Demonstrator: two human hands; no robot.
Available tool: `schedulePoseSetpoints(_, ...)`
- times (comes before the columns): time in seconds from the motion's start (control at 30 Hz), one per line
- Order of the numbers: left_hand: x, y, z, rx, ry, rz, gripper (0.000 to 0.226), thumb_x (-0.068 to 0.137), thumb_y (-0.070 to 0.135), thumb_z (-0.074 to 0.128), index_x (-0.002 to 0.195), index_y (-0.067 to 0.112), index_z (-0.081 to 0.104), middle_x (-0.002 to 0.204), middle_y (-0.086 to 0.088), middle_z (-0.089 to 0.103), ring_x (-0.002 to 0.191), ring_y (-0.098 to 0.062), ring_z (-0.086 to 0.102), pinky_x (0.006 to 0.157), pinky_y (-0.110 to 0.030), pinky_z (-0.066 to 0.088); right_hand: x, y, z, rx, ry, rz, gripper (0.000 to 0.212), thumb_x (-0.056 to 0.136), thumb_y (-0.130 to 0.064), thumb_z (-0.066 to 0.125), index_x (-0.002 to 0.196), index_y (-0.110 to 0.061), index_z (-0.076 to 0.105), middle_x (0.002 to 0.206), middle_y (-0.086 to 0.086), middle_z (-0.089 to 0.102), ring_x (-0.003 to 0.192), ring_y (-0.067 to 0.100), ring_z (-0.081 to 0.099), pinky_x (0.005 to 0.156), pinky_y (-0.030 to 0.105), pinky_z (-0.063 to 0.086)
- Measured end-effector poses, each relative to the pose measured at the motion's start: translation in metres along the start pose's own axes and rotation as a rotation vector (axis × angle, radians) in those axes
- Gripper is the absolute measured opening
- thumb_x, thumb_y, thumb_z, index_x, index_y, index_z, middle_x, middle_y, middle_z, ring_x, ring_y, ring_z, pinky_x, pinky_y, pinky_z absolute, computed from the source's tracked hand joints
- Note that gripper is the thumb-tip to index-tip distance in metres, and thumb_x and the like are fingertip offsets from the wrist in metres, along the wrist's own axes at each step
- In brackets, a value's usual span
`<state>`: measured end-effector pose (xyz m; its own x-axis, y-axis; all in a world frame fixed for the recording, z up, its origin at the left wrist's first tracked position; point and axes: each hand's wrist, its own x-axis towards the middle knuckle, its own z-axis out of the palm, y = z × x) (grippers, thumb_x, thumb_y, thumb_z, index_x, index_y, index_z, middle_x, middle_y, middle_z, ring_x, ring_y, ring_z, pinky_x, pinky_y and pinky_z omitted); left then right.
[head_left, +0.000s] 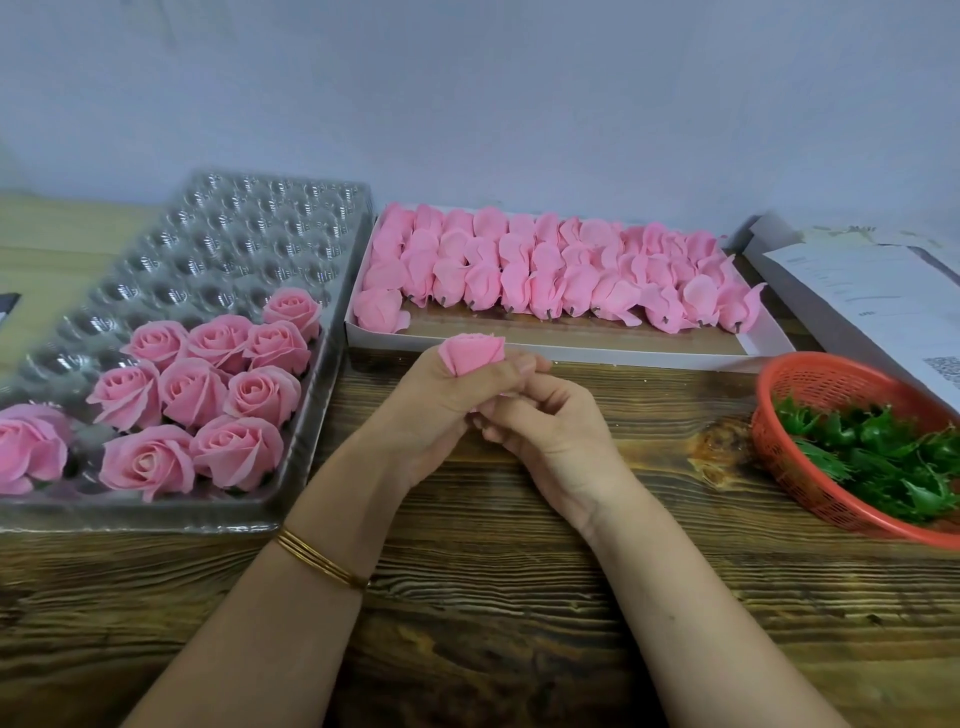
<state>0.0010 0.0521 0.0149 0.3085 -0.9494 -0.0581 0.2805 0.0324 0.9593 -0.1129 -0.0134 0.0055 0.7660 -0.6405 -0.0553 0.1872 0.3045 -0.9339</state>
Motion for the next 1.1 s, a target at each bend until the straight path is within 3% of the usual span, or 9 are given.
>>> schedulePoseSetpoints(0.13,-0.001,-0.001,0.002,0.003,0.007,0.001,0.026,0.086,0.029,0.072,0.101,0.007,0.077,0.079,-0.009,0.066,0.068,-0.013,0.056,0.06,-0.03,0.035,0.003,0.002,-0.002,0.04,-0.022,0.057,0.016,0.086,0.007,0.064,0.076,-0.003,0.071,0.065,0.007,0.064,0.068,0.02,0.053,0.067,0.025,0.044)
schedulePoseSetpoints(0.27,0.001,-0.003,0.005,-0.041,0.082,0.009,0.03,0.078,0.027,0.072,0.098,0.005,0.075,0.089,-0.019,0.067,0.079,-0.021,0.065,0.071,-0.032,0.052,0.001,0.006,-0.001,-0.085,0.026,-0.022,0.023,0.068,0.0,0.078,0.088,-0.004,0.069,0.069,0.001,0.066,0.073,0.015,0.06,0.074,0.026,0.051)
schedulePoseSetpoints(0.47,0.002,-0.004,0.004,-0.037,0.108,0.001,0.055,0.071,0.028,0.077,0.107,-0.011,0.066,0.091,-0.017,0.069,0.084,-0.022,0.067,0.082,-0.033,0.055,0.001,0.006,-0.002,-0.217,0.109,-0.113,0.022,0.077,0.009,0.073,0.072,-0.012,0.068,0.066,0.002,0.061,0.071,0.017,0.056,0.076,0.032,0.049)
schedulePoseSetpoints(0.67,-0.003,0.002,0.0,-0.025,-0.012,-0.032,0.034,0.082,0.025,0.076,0.104,-0.001,0.073,0.079,-0.007,0.066,0.066,-0.015,0.053,0.058,-0.027,0.04,0.002,0.0,-0.003,-0.026,-0.018,0.043,0.021,0.087,0.006,0.064,0.074,-0.007,0.076,0.067,0.009,0.064,0.064,0.016,0.056,0.064,0.022,0.05)
schedulePoseSetpoints(0.77,-0.006,0.006,-0.003,-0.058,-0.096,-0.025,0.021,0.077,0.019,0.075,0.092,0.005,0.073,0.104,-0.015,0.067,0.087,-0.03,0.053,0.075,-0.038,0.039,0.002,-0.004,-0.002,0.09,-0.049,0.108,0.017,0.084,0.002,0.067,0.071,-0.006,0.076,0.065,0.007,0.065,0.062,0.012,0.059,0.06,0.017,0.052)
schedulePoseSetpoints(0.83,-0.007,0.007,-0.005,-0.075,-0.152,-0.02,0.029,0.069,0.019,0.074,0.091,0.003,0.065,0.113,-0.012,0.069,0.104,-0.033,0.052,0.089,-0.049,0.038,0.001,-0.007,-0.002,0.144,-0.07,0.157,0.003,0.075,-0.004,0.074,0.077,-0.004,0.074,0.068,0.007,0.065,0.063,0.012,0.06,0.061,0.018,0.053)
schedulePoseSetpoints(0.87,-0.007,0.008,-0.006,-0.085,-0.173,-0.028,0.033,0.068,0.02,0.072,0.093,0.001,0.062,0.115,-0.012,0.069,0.107,-0.034,0.049,0.092,-0.053,0.034,0.001,-0.008,-0.003,0.164,-0.083,0.182,0.008,0.072,-0.005,0.075,0.08,-0.003,0.074,0.07,0.008,0.066,0.063,0.012,0.061,0.061,0.018,0.054)
schedulePoseSetpoints(1.0,-0.007,0.005,-0.005,-0.047,-0.137,-0.044,0.023,0.077,0.012,0.069,0.097,0.001,0.068,0.111,-0.01,0.071,0.107,-0.036,0.039,0.088,-0.053,0.025,0.002,-0.009,-0.005,0.182,-0.124,0.245,0.017,0.071,-0.009,0.064,0.085,-0.001,0.069,0.075,0.01,0.065,0.065,0.013,0.06,0.061,0.019,0.053)
schedulePoseSetpoints(1.1,-0.007,0.004,-0.002,-0.009,-0.081,-0.045,0.022,0.088,0.017,0.07,0.103,0.002,0.073,0.107,-0.011,0.072,0.103,-0.035,0.053,0.093,-0.057,0.036,0.002,-0.008,-0.004,0.177,-0.115,0.252,0.014,0.071,-0.008,0.063,0.081,-0.001,0.069,0.071,0.008,0.065,0.064,0.014,0.061,0.061,0.019,0.053)
